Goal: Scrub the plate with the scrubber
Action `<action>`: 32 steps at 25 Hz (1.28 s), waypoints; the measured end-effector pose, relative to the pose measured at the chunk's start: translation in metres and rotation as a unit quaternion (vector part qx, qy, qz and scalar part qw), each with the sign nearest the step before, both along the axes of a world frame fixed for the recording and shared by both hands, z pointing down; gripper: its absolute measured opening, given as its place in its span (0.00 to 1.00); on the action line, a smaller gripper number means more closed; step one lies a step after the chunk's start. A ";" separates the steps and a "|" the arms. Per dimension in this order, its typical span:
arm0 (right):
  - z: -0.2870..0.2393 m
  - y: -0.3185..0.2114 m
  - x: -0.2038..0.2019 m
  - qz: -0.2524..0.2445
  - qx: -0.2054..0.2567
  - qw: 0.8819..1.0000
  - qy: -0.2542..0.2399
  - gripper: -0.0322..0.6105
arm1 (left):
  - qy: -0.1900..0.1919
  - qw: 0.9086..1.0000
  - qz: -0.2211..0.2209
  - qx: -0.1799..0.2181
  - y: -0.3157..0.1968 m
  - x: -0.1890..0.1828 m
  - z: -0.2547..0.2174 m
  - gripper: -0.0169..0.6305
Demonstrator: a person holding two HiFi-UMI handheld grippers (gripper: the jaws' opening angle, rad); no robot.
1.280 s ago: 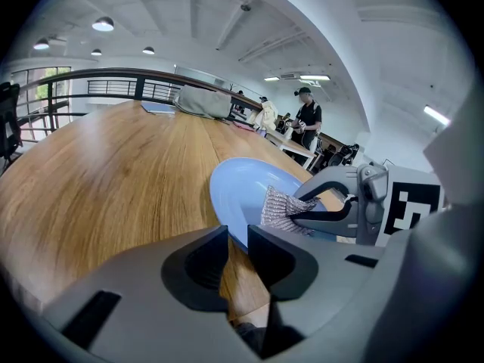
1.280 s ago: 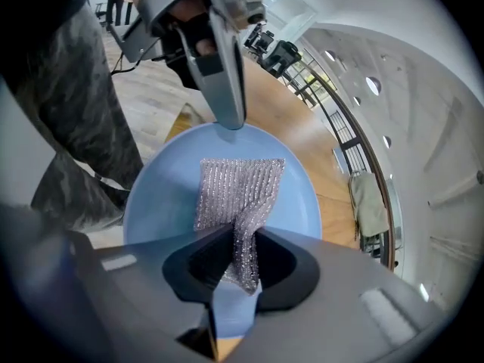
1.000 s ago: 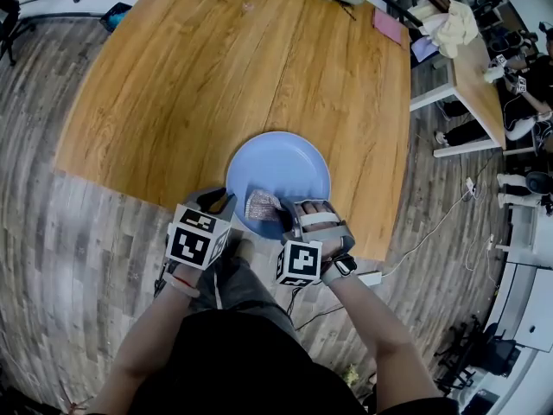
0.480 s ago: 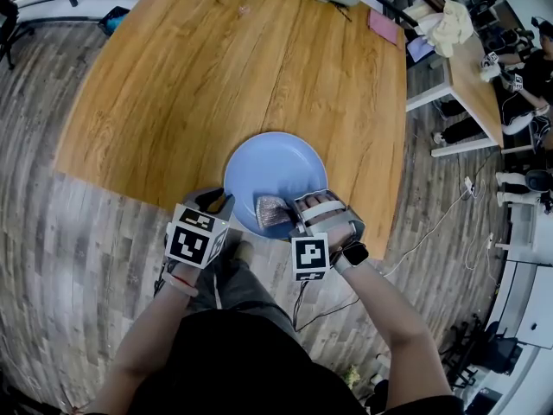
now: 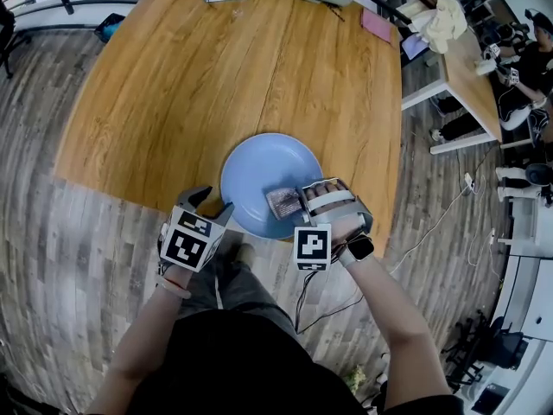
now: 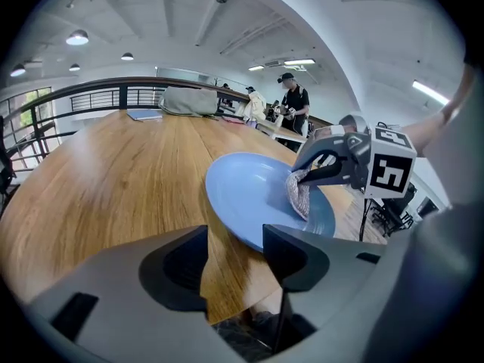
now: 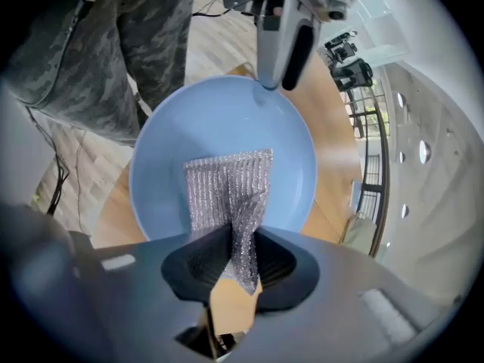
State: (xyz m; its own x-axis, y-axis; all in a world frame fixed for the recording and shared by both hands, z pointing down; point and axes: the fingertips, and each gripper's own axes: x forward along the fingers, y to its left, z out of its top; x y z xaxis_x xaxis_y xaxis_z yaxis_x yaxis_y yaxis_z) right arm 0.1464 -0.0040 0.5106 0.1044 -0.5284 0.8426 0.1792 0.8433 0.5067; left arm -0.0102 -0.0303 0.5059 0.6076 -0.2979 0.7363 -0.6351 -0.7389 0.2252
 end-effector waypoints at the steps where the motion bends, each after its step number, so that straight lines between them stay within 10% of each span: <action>1: -0.005 -0.006 0.005 0.019 0.016 1.000 -0.007 0.19 | -0.006 1.000 0.001 0.001 0.000 -0.003 0.000 0.35; 7: -0.033 -0.022 0.027 0.191 0.072 0.966 -0.160 0.19 | -0.019 1.000 -0.009 0.022 -0.009 -0.021 -0.007 0.35; 15: -0.068 -0.018 0.020 0.382 0.095 0.808 -0.440 0.18 | -0.007 0.999 -0.007 0.053 -0.033 -0.028 -0.024 0.23; 21: -0.100 -0.016 0.025 0.423 0.121 0.705 -0.556 0.18 | 0.037 0.995 -0.018 0.094 -0.050 -0.012 -0.051 0.02; 32: -0.147 -0.015 0.031 0.423 0.192 0.606 -0.646 0.18 | 0.167 0.964 -0.003 0.206 -0.070 0.021 -0.130 0.02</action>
